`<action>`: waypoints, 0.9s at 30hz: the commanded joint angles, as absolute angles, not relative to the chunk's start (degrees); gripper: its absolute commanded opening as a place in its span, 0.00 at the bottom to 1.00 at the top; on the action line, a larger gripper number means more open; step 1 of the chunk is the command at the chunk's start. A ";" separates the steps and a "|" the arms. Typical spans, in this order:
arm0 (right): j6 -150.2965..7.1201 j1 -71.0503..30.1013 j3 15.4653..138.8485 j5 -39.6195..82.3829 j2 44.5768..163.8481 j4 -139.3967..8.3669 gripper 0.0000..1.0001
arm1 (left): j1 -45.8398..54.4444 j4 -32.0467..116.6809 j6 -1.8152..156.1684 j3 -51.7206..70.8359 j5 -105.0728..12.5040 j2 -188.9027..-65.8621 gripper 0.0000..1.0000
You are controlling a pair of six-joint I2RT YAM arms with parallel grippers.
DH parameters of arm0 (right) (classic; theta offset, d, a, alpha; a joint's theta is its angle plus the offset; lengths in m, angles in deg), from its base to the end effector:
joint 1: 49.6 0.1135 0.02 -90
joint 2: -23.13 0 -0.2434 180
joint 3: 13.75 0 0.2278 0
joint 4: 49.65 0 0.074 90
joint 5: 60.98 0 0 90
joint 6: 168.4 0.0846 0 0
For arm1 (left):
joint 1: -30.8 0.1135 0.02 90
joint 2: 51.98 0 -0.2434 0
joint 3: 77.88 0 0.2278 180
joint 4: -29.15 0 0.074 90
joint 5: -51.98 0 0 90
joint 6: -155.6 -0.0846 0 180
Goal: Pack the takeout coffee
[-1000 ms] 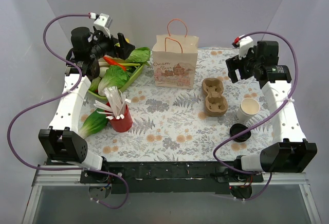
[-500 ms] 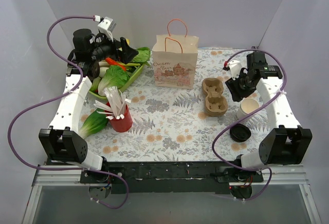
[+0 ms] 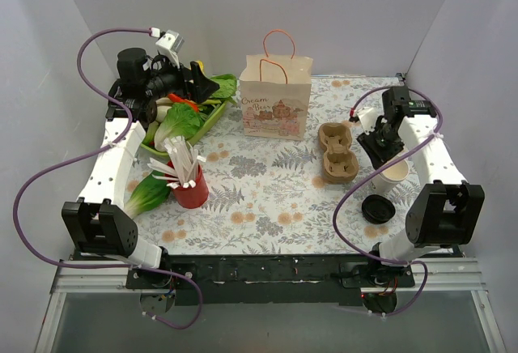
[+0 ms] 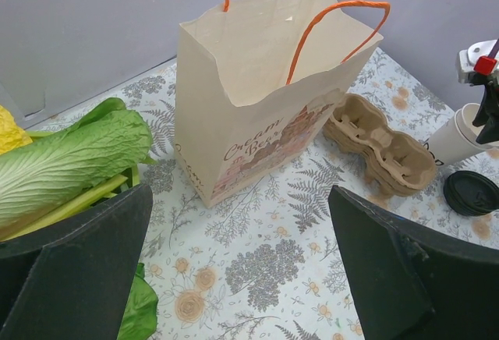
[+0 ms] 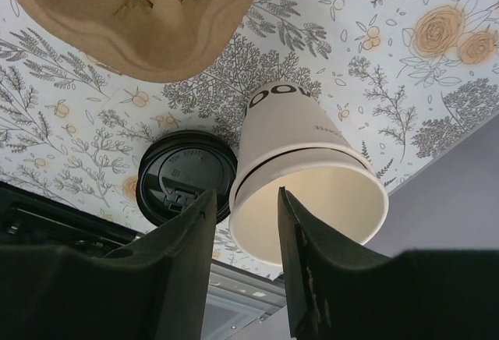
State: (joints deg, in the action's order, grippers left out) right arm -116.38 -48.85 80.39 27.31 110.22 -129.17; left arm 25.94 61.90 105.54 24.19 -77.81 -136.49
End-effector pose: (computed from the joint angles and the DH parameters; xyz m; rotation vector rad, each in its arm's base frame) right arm 0.2814 0.0062 0.2333 -0.9480 2.6777 -0.0996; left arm 0.3422 -0.0834 0.3881 -0.0700 1.9368 -1.1693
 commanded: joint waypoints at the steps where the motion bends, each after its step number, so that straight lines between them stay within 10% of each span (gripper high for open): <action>1: -116.46 -48.99 81.59 27.35 110.14 -132.86 0.45 | 25.70 60.68 105.94 24.40 -78.89 -134.15 0.98; 27: -113.21 -51.45 80.80 27.97 112.60 -134.27 0.29 | 25.35 60.68 105.59 24.05 -79.24 -134.68 0.98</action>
